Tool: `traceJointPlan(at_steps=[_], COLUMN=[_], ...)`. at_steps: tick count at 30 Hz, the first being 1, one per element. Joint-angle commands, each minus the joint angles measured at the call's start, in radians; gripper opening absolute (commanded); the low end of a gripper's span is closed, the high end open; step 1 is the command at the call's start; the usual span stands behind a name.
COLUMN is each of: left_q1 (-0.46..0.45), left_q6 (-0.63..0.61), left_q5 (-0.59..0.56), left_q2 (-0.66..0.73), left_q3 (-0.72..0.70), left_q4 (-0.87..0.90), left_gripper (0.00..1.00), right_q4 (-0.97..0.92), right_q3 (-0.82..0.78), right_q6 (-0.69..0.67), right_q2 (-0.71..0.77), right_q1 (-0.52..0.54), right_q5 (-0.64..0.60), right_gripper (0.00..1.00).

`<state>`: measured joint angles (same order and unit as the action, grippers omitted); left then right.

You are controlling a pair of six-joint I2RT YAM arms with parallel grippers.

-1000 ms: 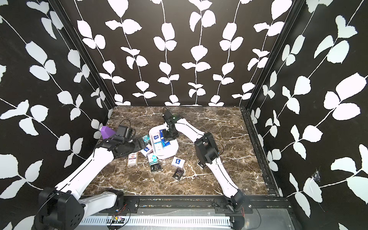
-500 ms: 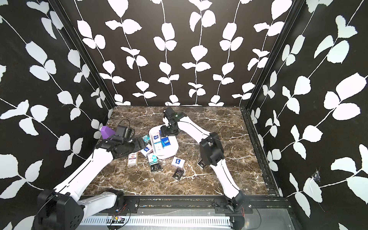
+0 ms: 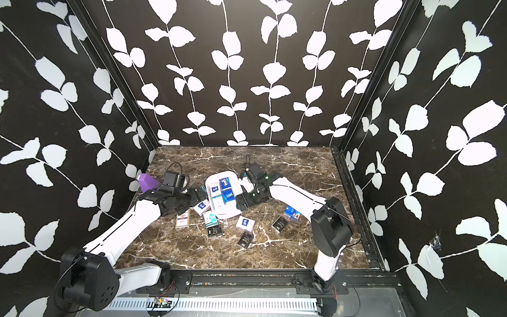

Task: Put the pocket tissues into the storage box
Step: Pick up the pocket tissues from the center of the board.

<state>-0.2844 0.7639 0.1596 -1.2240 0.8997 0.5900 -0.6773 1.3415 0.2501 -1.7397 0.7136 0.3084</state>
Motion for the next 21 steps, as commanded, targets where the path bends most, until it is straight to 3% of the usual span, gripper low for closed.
traceJointPlan(at_steps=[1,6,21], left_q1=[-0.001,-0.002,-0.002], left_q6=[0.037,0.051,0.055], left_q5=[0.038,0.038,-0.02], left_q2=[0.001,0.024,0.152], left_q3=[-0.013,-0.009,-0.05], left_q4=[-0.023,0.008,0.113], left_gripper=[0.99,0.99,0.99], right_q4=[0.065,0.094,0.052], right_q3=[-0.102,-0.15,-0.086], right_q6=[-0.049,-0.107,-0.264], right_q2=[0.067,0.059,-0.084], right_q1=[0.003,0.023,0.142], right_q5=[-0.029,-0.082,-0.25], right_gripper=[0.99,0.98,0.95])
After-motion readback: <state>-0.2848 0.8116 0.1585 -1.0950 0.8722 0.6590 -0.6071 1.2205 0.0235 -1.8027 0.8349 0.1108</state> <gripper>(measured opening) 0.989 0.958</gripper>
